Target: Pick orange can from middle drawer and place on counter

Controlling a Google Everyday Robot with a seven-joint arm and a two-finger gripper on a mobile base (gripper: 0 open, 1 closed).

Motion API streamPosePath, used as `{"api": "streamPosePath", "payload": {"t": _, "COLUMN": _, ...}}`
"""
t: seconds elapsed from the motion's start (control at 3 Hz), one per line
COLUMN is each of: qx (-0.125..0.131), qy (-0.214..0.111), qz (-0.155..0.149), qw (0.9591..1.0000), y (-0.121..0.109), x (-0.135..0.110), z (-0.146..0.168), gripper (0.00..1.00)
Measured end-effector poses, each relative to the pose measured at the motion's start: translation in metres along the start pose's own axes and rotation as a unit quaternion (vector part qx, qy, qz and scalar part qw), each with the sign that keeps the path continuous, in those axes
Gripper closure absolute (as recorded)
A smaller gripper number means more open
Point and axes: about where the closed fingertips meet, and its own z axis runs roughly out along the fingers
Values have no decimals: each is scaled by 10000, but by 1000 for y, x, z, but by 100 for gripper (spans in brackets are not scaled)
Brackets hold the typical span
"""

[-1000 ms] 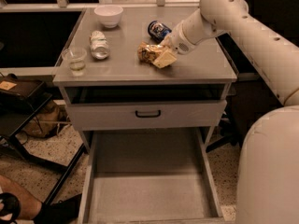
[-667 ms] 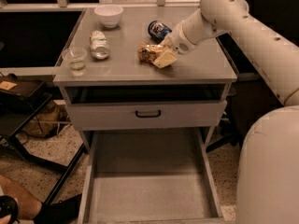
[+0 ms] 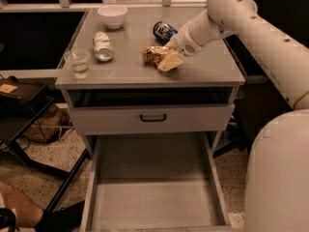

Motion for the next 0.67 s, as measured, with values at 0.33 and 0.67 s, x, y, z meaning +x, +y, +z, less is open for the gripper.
{"api": "streamPosePath", "payload": {"t": 0.33, "qx": 0, "qy": 0, "qz": 0, "qw": 10000, "y": 0, "x": 0, "z": 0, "gripper": 0}}
{"api": "streamPosePath", "payload": {"t": 0.67, "qx": 0, "qy": 0, "qz": 0, "qw": 10000, "y": 0, "x": 0, "z": 0, "gripper": 0}}
